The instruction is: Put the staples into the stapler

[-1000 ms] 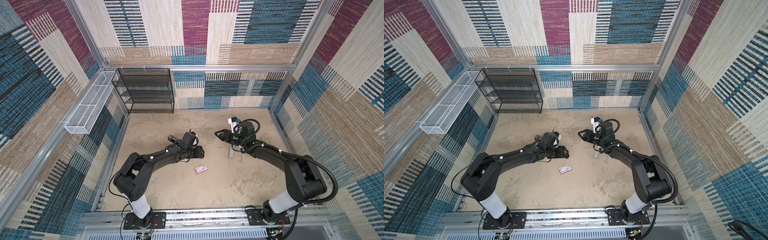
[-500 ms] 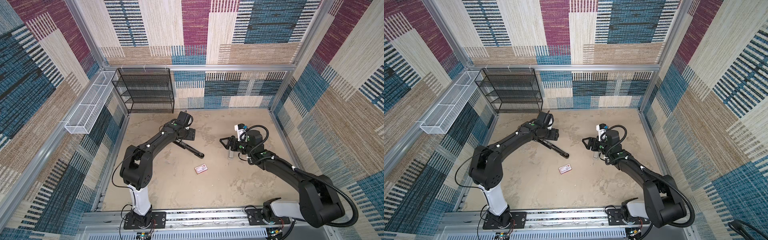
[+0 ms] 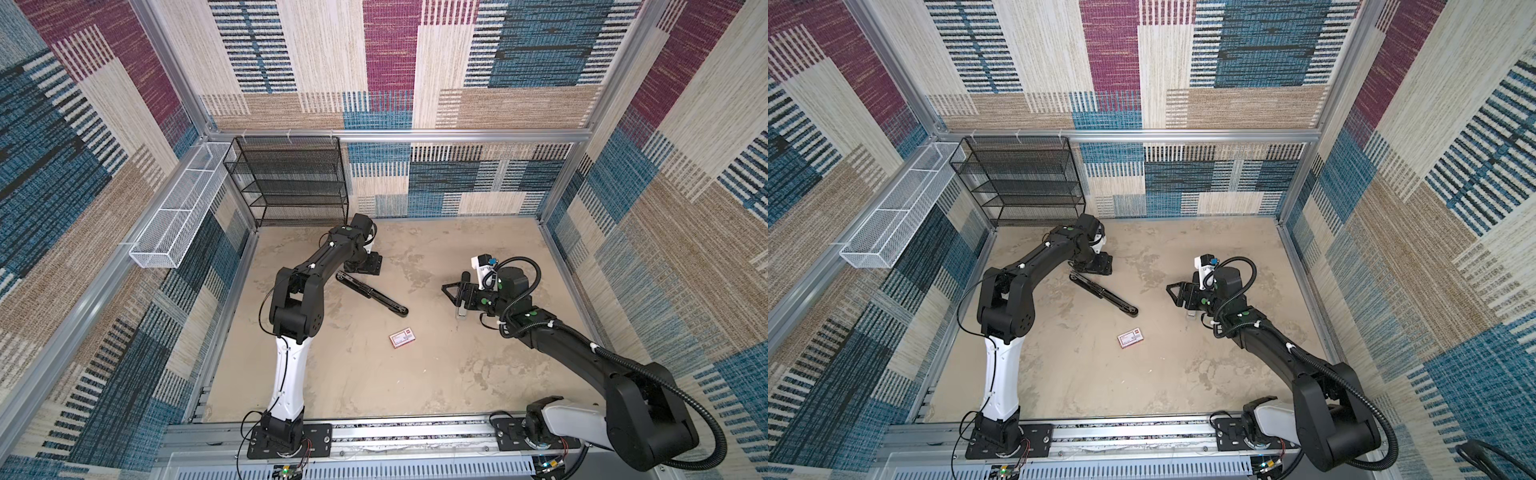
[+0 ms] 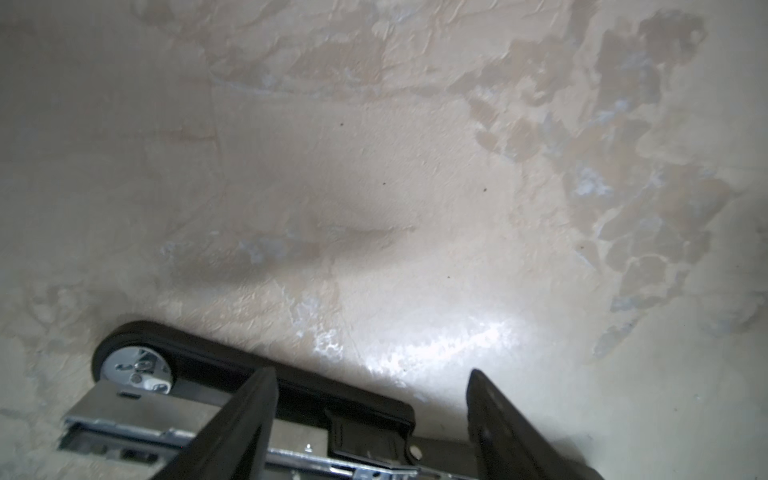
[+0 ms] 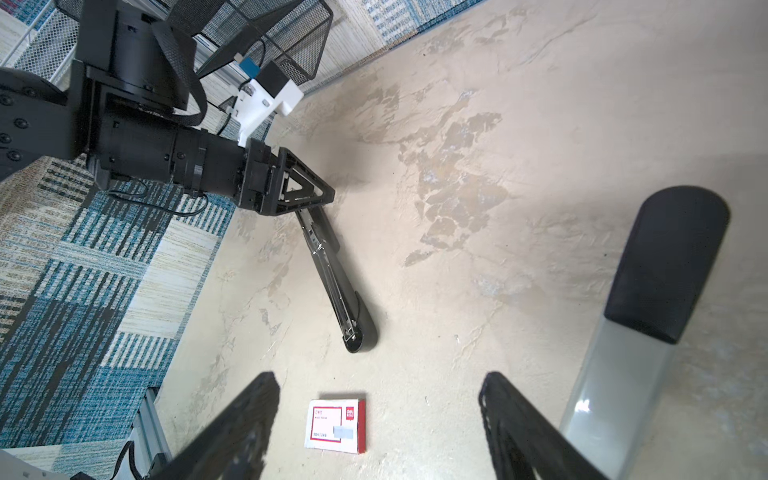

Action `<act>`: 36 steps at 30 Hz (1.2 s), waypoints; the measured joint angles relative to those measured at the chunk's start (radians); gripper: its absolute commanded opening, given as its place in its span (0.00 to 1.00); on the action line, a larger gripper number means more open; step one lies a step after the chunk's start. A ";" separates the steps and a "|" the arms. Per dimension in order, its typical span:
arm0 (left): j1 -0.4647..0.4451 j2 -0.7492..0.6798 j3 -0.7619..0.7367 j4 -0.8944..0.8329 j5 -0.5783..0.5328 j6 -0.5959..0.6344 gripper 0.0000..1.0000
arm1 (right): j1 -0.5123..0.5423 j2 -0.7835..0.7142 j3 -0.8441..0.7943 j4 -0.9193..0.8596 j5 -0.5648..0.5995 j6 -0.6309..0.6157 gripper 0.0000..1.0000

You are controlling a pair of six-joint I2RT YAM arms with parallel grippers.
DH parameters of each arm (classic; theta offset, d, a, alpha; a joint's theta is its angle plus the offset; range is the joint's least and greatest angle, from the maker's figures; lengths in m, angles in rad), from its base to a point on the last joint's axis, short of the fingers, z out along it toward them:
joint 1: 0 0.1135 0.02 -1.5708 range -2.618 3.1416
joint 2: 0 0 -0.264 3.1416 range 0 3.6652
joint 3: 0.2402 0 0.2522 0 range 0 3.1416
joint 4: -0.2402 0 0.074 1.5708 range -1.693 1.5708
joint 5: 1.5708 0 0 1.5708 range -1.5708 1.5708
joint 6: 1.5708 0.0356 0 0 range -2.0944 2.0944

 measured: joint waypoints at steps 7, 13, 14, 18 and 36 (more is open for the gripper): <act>0.032 -0.058 -0.123 -0.037 0.011 0.008 0.75 | 0.000 0.017 -0.004 0.016 -0.011 0.000 0.80; 0.032 -0.164 -0.272 -0.032 0.060 0.007 0.75 | 0.000 0.039 -0.016 0.031 -0.019 0.009 0.80; 0.032 -0.188 -0.307 -0.029 0.075 0.003 0.75 | 0.000 0.043 -0.019 0.039 -0.019 0.012 0.80; 0.025 -0.247 -0.416 -0.023 0.134 -0.005 0.74 | 0.000 0.055 -0.028 0.051 -0.019 0.012 0.80; -0.162 -0.296 -0.547 0.003 0.033 0.060 0.64 | 0.000 0.054 -0.052 0.064 -0.015 0.014 0.80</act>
